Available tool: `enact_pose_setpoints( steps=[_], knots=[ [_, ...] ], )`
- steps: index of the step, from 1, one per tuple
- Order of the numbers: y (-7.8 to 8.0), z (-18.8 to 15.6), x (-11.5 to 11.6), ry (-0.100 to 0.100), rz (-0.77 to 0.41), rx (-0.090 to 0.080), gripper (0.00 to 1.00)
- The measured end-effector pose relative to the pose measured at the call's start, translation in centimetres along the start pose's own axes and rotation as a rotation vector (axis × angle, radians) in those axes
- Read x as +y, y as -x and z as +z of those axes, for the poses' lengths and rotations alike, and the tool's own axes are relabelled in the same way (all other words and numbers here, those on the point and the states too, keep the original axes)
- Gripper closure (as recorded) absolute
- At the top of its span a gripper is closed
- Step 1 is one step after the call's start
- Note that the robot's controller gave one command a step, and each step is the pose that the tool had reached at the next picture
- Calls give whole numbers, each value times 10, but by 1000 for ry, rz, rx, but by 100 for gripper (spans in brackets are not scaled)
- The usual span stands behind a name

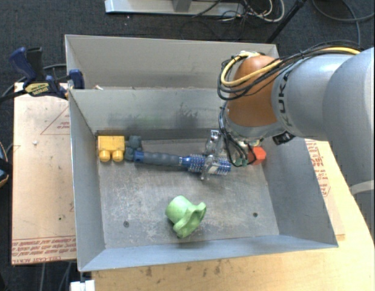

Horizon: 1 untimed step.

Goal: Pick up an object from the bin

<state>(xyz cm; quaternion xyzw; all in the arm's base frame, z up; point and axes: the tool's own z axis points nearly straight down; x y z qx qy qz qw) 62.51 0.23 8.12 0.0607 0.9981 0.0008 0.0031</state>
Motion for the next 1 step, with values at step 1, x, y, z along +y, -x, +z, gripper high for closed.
enact_pose_setpoints(
  steps=[1],
  knots=[
    [0,-147,-3,0,-7,-3,100]
  ],
)
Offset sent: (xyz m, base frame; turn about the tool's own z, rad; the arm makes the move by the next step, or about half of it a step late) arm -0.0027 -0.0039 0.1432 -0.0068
